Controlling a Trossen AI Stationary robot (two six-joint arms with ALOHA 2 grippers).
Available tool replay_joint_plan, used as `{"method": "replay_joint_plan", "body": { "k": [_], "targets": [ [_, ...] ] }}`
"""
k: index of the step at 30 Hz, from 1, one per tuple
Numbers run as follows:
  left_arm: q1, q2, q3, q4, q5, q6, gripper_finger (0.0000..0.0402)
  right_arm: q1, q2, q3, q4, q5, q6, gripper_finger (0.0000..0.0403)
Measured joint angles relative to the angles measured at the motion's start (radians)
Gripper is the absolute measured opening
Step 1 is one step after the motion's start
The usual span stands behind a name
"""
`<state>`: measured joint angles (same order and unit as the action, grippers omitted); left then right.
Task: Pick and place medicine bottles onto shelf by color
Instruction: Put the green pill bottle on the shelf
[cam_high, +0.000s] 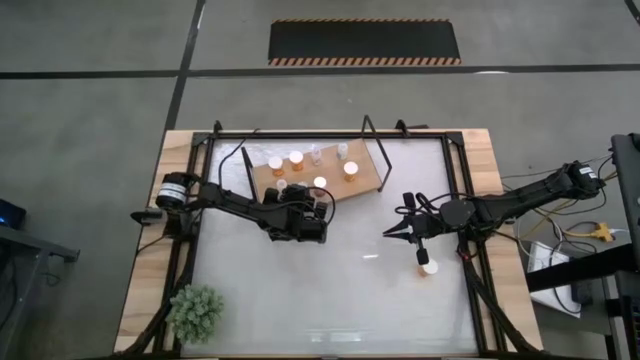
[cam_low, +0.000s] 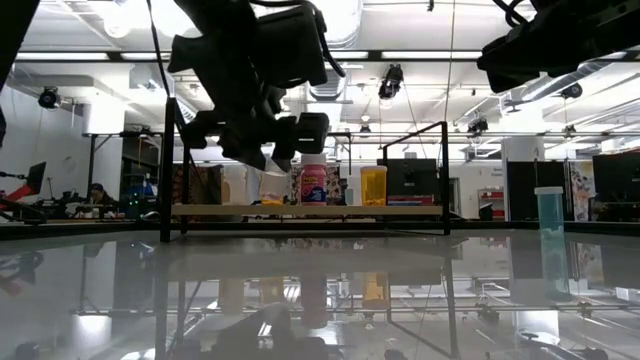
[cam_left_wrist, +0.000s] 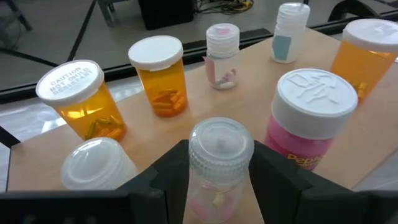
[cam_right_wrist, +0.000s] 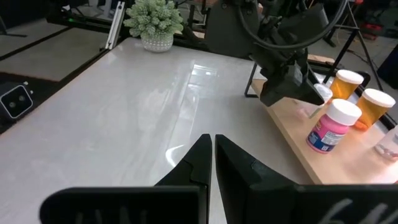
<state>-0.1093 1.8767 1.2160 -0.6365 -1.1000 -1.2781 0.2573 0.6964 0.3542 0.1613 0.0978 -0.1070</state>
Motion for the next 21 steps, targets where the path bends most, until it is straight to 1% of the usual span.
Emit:
{"method": "replay_joint_plan", "body": {
  "k": [17, 19, 21],
  "targets": [
    [0.0, 0.0, -0.014, 0.004, 0.0, 0.0, 0.0134, 0.0, 0.0, -0.001, 0.0, 0.0, 0.004, 0.0012],
    [0.0, 0.0, -0.015, 0.006, 0.0, 0.0, 0.0142, 0.0, 0.0, -0.001, -0.001, 0.0, 0.003, 0.0012],
    [0.0, 0.0, -0.016, 0.009, 0.0, -0.001, 0.0158, 0.0, 0.0, -0.001, -0.001, 0.0, 0.003, 0.0012]
  ]
}}
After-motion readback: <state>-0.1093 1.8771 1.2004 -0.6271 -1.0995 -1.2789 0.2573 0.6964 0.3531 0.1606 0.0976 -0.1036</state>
